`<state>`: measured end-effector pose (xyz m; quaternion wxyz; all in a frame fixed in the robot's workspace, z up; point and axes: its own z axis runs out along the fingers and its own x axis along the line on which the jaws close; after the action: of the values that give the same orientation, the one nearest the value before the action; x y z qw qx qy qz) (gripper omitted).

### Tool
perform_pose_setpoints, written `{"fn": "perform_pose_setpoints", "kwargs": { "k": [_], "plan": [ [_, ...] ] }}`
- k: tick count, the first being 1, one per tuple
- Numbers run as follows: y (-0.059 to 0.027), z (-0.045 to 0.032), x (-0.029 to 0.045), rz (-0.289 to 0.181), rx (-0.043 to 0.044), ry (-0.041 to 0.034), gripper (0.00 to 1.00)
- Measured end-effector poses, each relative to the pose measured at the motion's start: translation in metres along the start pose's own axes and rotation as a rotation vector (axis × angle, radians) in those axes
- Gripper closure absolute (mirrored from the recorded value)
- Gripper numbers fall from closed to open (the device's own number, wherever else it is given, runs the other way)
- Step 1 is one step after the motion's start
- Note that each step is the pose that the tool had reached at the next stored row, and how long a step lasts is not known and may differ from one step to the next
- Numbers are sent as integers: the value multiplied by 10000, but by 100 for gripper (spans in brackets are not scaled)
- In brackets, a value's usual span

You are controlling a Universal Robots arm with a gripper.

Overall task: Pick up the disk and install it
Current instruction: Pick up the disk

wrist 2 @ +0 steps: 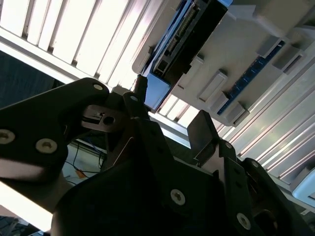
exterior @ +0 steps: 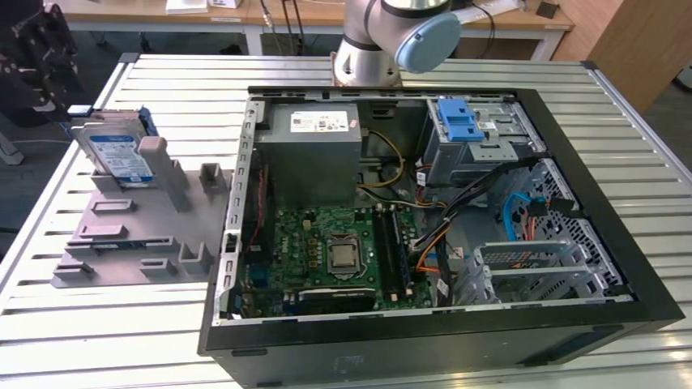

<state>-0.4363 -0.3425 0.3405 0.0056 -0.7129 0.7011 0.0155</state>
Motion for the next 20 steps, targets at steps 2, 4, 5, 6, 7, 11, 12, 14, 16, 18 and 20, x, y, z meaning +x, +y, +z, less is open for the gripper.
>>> {"fn": "perform_pose_setpoints", "kwargs": {
  "k": [2, 4, 5, 6, 7, 11, 12, 14, 16, 18, 20],
  "plan": [
    [0, 10, 0, 0, 0, 0, 40],
    [0, 19, 1, -1, -1, 0, 40],
    [-1, 23, 1, -1, -1, 0, 40],
    [-1, 27, 1, 0, -1, 0, 40],
    [-1, 31, 1, 0, -1, 0, 40],
    [-1, 49, 0, 13, 0, -1, 40],
    [-1, 54, 0, 33, 1, -1, 40],
    [-1, 68, -4, 59, 2, -1, 40],
    [-1, 85, -5, 60, 3, -4, 40],
    [-2, 111, -5, 60, 1, -4, 40],
    [-2, 146, -4, 60, 2, -4, 40]
  ]
}}
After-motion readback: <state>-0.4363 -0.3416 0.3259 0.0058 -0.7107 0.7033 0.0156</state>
